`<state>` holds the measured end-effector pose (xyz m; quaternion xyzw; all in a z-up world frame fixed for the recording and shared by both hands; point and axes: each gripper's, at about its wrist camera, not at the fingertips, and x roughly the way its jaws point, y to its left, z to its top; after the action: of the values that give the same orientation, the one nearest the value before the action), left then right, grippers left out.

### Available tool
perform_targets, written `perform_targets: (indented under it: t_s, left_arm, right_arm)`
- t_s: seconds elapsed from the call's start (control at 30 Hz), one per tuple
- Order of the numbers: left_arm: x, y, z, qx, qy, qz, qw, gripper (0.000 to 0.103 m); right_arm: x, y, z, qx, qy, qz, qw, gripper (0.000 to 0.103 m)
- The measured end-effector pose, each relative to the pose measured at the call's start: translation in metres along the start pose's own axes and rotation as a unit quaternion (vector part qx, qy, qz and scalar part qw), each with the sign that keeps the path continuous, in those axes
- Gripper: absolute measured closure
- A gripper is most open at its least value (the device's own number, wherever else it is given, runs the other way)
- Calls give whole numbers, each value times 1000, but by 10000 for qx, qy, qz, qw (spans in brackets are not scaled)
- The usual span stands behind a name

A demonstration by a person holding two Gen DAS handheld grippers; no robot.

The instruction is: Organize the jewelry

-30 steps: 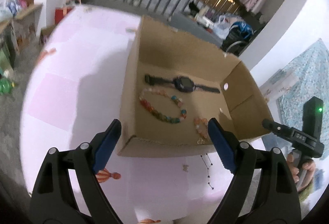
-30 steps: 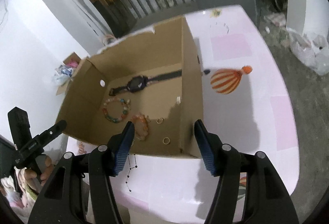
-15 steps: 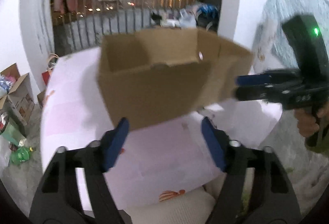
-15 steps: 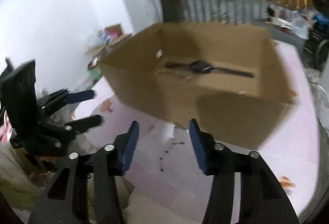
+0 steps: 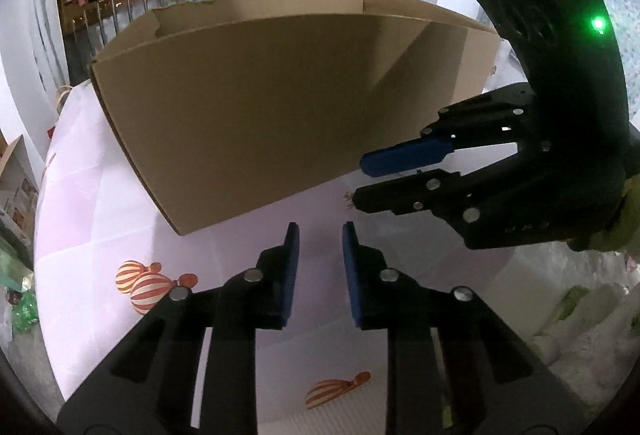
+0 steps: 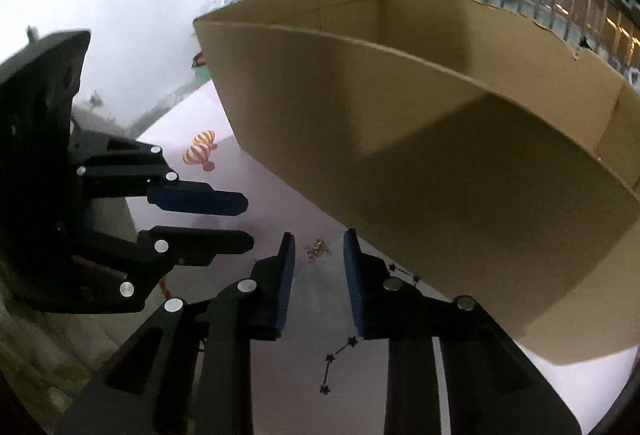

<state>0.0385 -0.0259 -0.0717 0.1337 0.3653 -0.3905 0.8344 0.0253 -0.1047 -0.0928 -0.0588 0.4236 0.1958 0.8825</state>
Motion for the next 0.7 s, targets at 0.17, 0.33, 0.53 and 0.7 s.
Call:
perform_targets:
  t_s: [0.17, 0.33, 0.53, 0.7]
  left_arm:
    - [4, -2, 2, -10, 62, -62, 10000, 83]
    - [9, -1, 4, -10, 83, -77, 9999, 83]
    - [8, -2, 1, -11, 49, -119, 9999, 83]
    - [4, 1, -2, -30, -6, -165, 9999, 83]
  right_arm:
    - [8, 3, 6, -193, 148, -9, 9997, 86]
    - [11, -3, 11, -130, 212, 81, 9997, 99]
    - [5, -14, 11, 366, 160, 323, 9987, 100]
    - [-10, -20, 11, 556, 40, 363, 9978, 100]
